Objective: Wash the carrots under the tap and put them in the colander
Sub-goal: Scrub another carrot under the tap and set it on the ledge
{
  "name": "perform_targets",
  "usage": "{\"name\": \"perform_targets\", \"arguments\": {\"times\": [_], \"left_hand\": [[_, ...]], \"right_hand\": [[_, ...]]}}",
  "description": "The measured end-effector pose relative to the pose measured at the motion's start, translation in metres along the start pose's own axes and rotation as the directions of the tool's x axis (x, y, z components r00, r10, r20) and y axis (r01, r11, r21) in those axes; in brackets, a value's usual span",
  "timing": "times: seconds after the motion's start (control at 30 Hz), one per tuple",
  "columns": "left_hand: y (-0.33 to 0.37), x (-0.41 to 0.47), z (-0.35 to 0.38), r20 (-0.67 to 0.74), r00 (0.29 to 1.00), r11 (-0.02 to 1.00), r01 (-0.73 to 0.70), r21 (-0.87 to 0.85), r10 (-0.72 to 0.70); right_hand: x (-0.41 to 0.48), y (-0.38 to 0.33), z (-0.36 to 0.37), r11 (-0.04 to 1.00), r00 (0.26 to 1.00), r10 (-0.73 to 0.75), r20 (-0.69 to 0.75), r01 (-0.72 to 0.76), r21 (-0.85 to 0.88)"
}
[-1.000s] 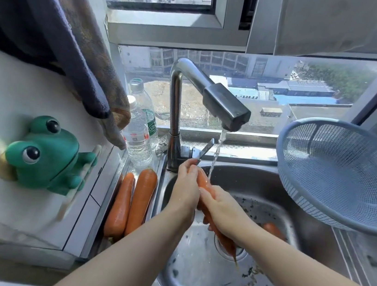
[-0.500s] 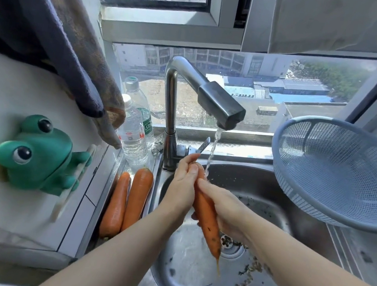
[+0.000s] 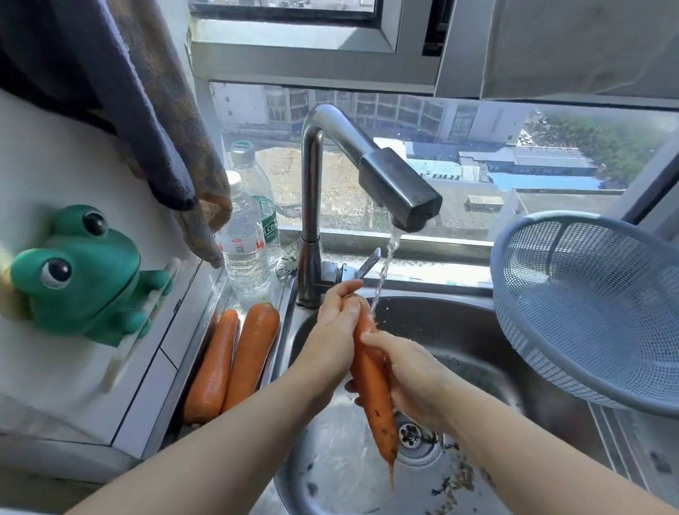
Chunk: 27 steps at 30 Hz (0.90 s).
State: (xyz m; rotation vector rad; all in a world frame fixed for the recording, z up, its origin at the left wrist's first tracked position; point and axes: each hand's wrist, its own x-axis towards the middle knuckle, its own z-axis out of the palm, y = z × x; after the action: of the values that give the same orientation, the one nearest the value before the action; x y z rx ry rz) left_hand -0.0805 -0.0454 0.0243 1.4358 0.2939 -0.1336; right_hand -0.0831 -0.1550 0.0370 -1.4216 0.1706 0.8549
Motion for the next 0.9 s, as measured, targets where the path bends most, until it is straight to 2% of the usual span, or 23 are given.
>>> {"name": "perform_targets", "arguments": {"times": [0.2, 0.5, 0.9], "left_hand": [[0.0, -0.004, -0.003, -0.015, 1.0, 0.998, 0.025, -0.062, -0.026], [-0.003, -0.009, -0.006, -0.03, 0.999, 0.999, 0.031, -0.039, -0.033], [-0.006, -0.009, -0.001, -0.046, 0.997, 0.997, 0.06, -0.045, -0.062]], "right_hand": [[0.001, 0.005, 0.0, 1.0, 1.0, 0.012, 0.011, -0.013, 0.017], [0.001, 0.009, 0.008, 1.0, 1.0, 0.017, -0.027, -0.017, -0.017], [0.0, 0.012, -0.001, 0.999, 0.999, 0.036, -0.007, -0.036, -0.037]]}}
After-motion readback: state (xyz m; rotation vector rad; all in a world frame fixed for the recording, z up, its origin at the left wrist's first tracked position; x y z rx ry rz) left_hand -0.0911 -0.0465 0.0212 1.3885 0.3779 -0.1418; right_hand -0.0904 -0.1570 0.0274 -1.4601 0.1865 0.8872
